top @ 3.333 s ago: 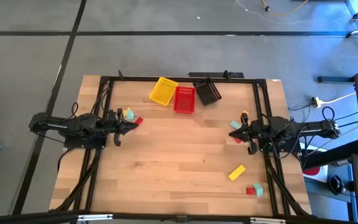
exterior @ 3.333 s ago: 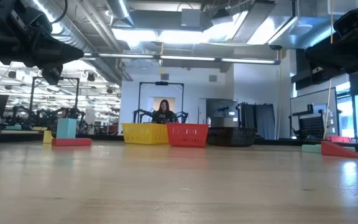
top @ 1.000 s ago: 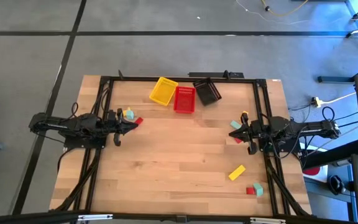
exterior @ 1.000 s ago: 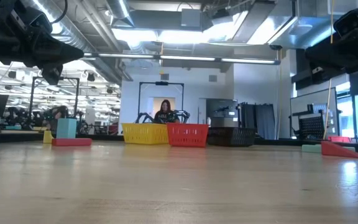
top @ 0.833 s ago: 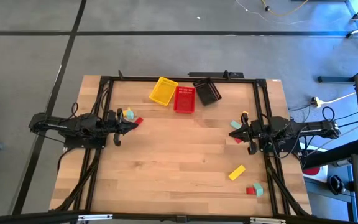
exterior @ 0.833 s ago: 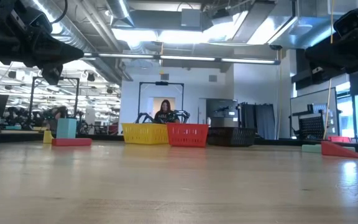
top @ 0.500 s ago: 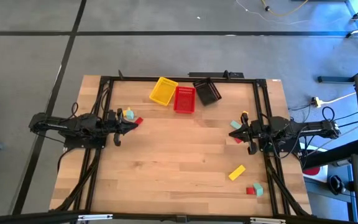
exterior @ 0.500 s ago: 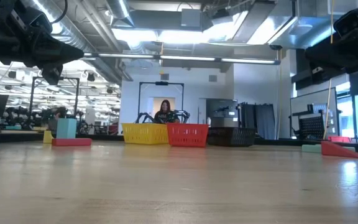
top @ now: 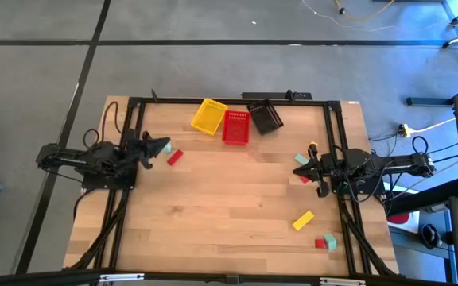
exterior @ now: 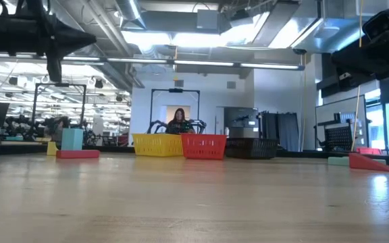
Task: Sort & place blocks by color
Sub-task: Put the top left blue block into the black bin
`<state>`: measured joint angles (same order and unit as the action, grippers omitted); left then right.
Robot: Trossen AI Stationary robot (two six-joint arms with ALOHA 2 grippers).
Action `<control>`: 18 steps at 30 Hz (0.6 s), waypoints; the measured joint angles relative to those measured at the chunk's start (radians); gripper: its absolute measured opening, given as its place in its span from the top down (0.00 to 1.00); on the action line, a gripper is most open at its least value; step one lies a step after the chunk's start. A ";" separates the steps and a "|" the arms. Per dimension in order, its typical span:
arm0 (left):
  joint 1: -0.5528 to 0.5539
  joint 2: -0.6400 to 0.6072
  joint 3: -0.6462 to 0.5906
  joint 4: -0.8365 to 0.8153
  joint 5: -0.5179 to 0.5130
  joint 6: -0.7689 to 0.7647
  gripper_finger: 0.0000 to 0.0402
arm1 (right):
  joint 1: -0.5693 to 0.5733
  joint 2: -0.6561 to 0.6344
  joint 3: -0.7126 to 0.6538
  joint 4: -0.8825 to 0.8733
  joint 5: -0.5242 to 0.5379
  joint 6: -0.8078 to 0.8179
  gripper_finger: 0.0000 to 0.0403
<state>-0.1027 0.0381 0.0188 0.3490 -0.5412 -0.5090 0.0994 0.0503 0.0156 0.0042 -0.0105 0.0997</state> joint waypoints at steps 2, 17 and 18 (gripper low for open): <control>0.006 0.033 0.043 -0.025 -0.014 -0.028 0.97 | 0.000 0.000 0.000 0.000 0.000 0.001 0.95; 0.178 0.511 0.809 -1.342 0.049 -0.233 0.56 | 0.000 0.000 0.000 0.000 0.000 0.000 0.95; 0.195 0.546 0.832 -1.393 0.057 -0.259 0.55 | 0.000 0.000 0.000 0.000 0.000 0.001 0.95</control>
<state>0.0922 0.5842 0.8503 -1.0437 -0.4841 -0.7676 0.0994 0.0505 0.0154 0.0042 -0.0107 0.1003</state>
